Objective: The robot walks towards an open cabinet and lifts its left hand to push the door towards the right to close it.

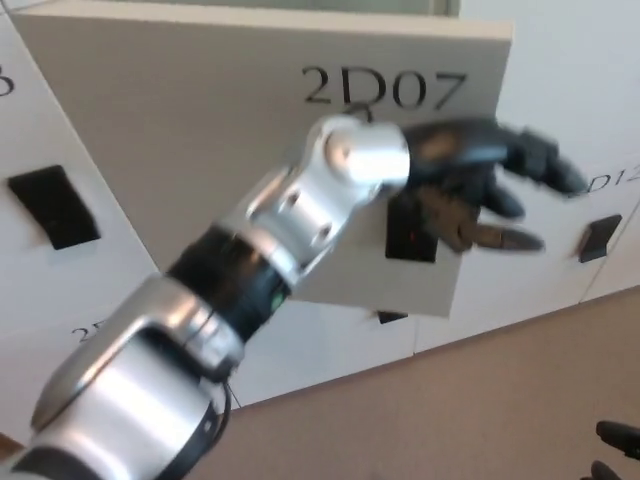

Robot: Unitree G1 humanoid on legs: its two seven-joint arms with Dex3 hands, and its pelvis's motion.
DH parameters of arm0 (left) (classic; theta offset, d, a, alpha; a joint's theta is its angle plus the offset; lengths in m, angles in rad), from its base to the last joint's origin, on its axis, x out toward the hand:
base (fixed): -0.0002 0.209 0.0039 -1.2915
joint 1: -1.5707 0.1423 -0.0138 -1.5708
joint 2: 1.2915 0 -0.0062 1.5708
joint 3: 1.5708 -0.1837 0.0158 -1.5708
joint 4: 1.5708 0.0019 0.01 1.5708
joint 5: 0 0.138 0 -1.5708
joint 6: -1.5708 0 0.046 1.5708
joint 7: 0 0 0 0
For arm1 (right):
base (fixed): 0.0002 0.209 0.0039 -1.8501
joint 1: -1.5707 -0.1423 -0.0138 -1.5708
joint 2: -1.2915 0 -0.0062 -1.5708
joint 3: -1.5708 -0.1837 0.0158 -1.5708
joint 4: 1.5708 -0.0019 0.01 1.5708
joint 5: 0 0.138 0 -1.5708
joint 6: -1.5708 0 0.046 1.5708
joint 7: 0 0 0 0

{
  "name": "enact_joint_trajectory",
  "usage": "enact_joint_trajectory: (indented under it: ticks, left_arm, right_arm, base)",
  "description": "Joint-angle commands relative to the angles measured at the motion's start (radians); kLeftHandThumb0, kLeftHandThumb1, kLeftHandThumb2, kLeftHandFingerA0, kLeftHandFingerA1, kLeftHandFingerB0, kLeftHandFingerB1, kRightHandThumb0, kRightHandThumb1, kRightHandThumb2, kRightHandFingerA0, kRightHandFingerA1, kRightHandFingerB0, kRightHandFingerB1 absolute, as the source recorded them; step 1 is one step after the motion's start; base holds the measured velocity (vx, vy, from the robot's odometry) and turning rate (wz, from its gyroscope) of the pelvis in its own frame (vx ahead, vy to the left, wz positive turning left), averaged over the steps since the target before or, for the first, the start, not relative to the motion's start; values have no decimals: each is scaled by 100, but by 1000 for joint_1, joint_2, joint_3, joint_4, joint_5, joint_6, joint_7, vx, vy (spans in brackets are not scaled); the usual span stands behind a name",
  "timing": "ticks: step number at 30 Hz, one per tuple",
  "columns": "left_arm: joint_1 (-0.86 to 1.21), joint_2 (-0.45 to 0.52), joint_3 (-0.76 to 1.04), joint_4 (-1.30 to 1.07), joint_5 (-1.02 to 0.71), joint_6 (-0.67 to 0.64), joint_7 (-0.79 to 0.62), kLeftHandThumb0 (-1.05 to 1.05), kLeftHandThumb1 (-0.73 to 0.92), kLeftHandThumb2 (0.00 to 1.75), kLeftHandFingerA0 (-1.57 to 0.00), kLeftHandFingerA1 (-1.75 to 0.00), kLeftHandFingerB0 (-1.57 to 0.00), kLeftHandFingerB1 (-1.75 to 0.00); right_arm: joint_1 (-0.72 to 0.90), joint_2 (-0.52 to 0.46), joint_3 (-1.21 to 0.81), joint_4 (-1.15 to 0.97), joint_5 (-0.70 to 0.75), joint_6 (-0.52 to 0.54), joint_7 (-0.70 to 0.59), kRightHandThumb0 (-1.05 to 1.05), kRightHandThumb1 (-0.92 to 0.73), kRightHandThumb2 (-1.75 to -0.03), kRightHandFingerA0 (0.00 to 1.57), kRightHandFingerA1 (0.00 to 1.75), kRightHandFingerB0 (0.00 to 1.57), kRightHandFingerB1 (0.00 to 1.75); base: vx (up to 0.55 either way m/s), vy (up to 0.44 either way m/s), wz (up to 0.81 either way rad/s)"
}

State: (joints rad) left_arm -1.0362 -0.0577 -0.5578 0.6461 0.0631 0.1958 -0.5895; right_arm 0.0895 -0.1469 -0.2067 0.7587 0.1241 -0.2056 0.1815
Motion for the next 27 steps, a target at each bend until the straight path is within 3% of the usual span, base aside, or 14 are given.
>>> enact_joint_trajectory:
  ticks: [1,5,6,7,8,13,14,17,19,20,23,24,25,27]
  left_arm:
    - [-392,13,216,476,1,13,330,-62,47,86,-1,-36,0,-26]
    - [-375,59,245,500,-12,-5,327,-62,48,87,-1,-38,0,-26]
    - [-365,78,250,506,-9,-20,325,-64,52,88,-34,-65,0,-22]
    - [-360,91,252,511,-6,-31,324,-64,52,88,-34,-65,0,-22]
    - [-349,124,265,516,-7,-38,313,-59,45,84,0,-34,0,-24]
    - [-334,218,303,554,1,-67,283,-61,46,84,0,-33,0,-23]
    - [-327,260,314,564,6,-74,280,-56,62,74,-4,-22,-5,-20]
    - [-300,419,362,606,18,-84,295,-54,64,63,-7,-25,-6,-22]
    - [-283,506,394,626,16,-86,303,-57,63,69,-8,-23,-7,-22]
    - [-263,576,409,637,17,-96,306,-55,47,86,0,-42,-3,-35]
    - [-240,655,427,649,20,-108,308,-55,47,86,0,-42,-3,-35]
    - [-218,703,439,656,20,-118,306,-58,68,68,-8,-26,-9,-23]
    - [-191,748,448,662,21,-125,311,-57,48,85,0,-41,-1,-35]
    - [-161,798,458,669,24,-133,317,-57,48,85,0,-41,-1,-35]
  right_arm:
    - [3,6,24,-109,-27,-13,-29,-41,-51,-76,72,60,52,52]
    - [16,11,26,-127,-27,-7,-32,-38,-52,-74,72,59,51,52]
    - [18,12,25,-128,-26,-7,-31,-37,-53,-75,70,59,53,52]
    - [19,13,25,-129,-25,-6,-30,-37,-53,-75,70,59,53,52]
    - [22,16,25,-132,-26,-4,-35,-37,-52,-74,70,59,52,52]
    - [42,24,24,-143,-28,-5,-46,-37,-52,-74,70,59,52,52]
    - [50,26,24,-145,-30,-8,-47,-37,-54,-75,71,60,52,52]
    - [67,26,22,-158,-26,-1,-48,-37,-55,-76,72,60,53,53]
    - [71,19,18,-159,-24,1,-42,-37,-54,-75,72,60,52,52]
    - [70,14,17,-160,-23,3,-38,-37,-54,-75,71,60,52,52]
    - [68,9,16,-163,-21,6,-36,-37,-54,-75,71,60,52,52]
    - [68,6,16,-168,-21,14,-36,-37,-54,-75,72,60,52,52]
    - [66,3,12,-170,-19,21,-38,-38,-53,-74,73,60,51,52]
    - [64,0,8,-171,-16,28,-39,-38,-53,-74,73,60,51,52]
  base:
    - [-17,-117,-28]
    - [24,16,-30]
    - [82,147,-28]
    - [97,135,44]
    - [119,209,-22]
    - [113,175,-8]
    - [97,122,-7]
    - [97,103,-7]
    - [98,69,-58]
    - [95,62,-3]
    - [85,29,-15]
    - [0,0,0]
    - [51,-146,5]
    - [50,-143,-4]
